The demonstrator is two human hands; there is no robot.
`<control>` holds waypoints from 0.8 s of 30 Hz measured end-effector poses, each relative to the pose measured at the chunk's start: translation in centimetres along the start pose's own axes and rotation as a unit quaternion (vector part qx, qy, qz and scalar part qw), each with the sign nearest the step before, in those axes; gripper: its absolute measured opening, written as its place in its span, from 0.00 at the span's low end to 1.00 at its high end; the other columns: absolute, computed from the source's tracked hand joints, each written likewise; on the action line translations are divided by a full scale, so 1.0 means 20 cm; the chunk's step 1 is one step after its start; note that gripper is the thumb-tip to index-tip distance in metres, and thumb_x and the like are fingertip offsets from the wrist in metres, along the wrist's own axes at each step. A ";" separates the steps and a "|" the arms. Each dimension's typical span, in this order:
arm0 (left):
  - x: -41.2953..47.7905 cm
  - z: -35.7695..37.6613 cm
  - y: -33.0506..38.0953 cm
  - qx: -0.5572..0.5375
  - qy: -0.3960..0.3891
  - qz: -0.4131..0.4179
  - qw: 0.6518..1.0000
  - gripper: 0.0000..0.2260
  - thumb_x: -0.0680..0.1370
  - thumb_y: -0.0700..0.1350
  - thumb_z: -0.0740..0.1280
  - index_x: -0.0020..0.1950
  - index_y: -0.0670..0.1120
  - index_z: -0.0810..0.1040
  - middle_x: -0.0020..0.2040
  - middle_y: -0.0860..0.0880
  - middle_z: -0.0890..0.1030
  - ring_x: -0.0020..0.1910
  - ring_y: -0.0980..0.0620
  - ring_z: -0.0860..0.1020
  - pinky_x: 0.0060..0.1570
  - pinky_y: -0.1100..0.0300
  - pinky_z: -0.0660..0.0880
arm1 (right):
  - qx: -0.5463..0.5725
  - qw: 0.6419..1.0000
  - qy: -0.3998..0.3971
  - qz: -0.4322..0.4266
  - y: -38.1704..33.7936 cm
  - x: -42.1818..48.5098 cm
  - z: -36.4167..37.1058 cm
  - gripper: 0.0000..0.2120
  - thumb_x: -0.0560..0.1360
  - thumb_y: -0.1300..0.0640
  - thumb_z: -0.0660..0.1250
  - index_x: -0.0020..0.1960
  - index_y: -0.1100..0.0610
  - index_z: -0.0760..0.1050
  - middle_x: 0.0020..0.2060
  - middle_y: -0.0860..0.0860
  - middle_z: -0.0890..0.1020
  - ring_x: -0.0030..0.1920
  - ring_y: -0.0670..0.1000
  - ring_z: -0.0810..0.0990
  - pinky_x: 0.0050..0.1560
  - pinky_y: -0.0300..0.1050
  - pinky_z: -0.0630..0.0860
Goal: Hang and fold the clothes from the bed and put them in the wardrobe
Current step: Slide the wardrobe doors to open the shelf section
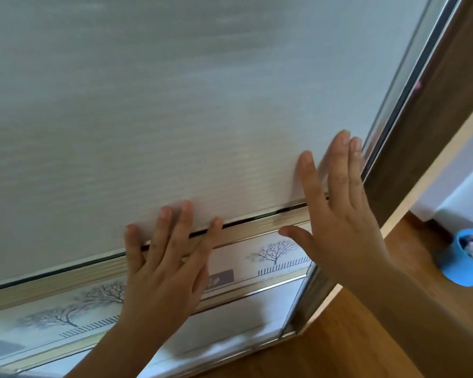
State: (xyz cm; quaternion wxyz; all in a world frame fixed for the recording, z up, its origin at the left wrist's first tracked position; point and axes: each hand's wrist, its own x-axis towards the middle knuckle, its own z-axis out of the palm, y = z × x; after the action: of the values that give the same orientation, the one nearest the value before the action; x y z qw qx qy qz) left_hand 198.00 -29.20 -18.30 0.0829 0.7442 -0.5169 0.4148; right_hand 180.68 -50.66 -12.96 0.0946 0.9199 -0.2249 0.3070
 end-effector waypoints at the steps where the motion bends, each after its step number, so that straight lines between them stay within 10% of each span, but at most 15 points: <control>1: 0.02 0.01 0.02 -0.003 -0.002 0.006 1.000 0.24 0.80 0.50 0.63 0.77 0.52 0.68 0.82 0.42 0.52 0.81 0.40 0.52 0.75 0.33 0.46 | 0.002 1.000 -0.003 0.008 0.03 0.00 0.01 0.56 0.71 0.34 0.71 0.81 0.60 0.42 0.78 0.71 0.43 0.78 0.71 0.42 0.78 0.67 0.48; 7: 0.15 0.05 0.19 0.000 -0.018 0.033 0.999 0.33 0.77 0.51 0.64 0.81 0.52 0.59 0.83 0.43 0.47 0.81 0.41 0.47 0.75 0.35 0.42 | 0.006 0.999 0.002 0.045 0.21 -0.02 0.05 0.61 0.70 0.36 0.71 0.79 0.56 0.29 0.76 0.67 0.35 0.78 0.71 0.38 0.78 0.64 0.42; 24: 0.23 0.03 0.32 -0.014 -0.071 0.047 0.996 0.37 0.74 0.53 0.66 0.82 0.50 0.57 0.82 0.40 0.46 0.81 0.38 0.45 0.74 0.33 0.40 | -0.027 0.997 -0.033 0.064 0.34 -0.08 0.06 0.58 0.72 0.38 0.71 0.80 0.56 0.32 0.78 0.70 0.40 0.78 0.71 0.40 0.79 0.62 0.41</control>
State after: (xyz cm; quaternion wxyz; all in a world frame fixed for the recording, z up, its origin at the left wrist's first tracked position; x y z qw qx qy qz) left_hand 193.50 -35.76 -17.41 0.0366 0.7455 -0.5617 0.3569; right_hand 176.93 -56.36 -14.71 0.0915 0.9105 -0.2944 0.2754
